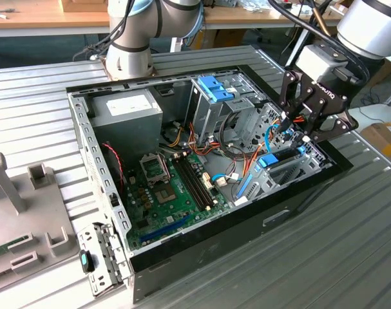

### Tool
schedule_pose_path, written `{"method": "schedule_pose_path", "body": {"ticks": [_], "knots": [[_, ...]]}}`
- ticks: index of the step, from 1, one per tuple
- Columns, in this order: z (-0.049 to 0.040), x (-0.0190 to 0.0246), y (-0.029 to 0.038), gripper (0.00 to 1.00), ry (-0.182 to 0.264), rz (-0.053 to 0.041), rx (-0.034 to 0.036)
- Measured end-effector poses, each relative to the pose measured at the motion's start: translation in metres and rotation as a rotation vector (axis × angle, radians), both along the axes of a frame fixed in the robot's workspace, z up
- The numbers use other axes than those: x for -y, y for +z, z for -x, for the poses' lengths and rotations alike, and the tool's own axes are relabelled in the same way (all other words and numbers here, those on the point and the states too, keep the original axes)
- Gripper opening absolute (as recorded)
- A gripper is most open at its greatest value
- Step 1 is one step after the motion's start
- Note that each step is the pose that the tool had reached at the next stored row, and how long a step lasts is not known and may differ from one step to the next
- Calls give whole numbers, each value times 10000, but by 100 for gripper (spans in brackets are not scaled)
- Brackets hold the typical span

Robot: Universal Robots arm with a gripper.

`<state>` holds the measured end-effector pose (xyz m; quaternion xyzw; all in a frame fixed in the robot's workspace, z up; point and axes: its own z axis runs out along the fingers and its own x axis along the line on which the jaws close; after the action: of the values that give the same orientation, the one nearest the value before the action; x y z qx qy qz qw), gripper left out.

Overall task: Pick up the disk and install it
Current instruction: 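Insert the first disk wire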

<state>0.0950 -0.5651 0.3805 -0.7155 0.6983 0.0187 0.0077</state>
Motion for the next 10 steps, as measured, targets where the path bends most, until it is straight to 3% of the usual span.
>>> {"method": "schedule_pose_path", "body": {"ticks": [10], "knots": [[-105, -6, 0, 44, 613, 0, 0]]}}
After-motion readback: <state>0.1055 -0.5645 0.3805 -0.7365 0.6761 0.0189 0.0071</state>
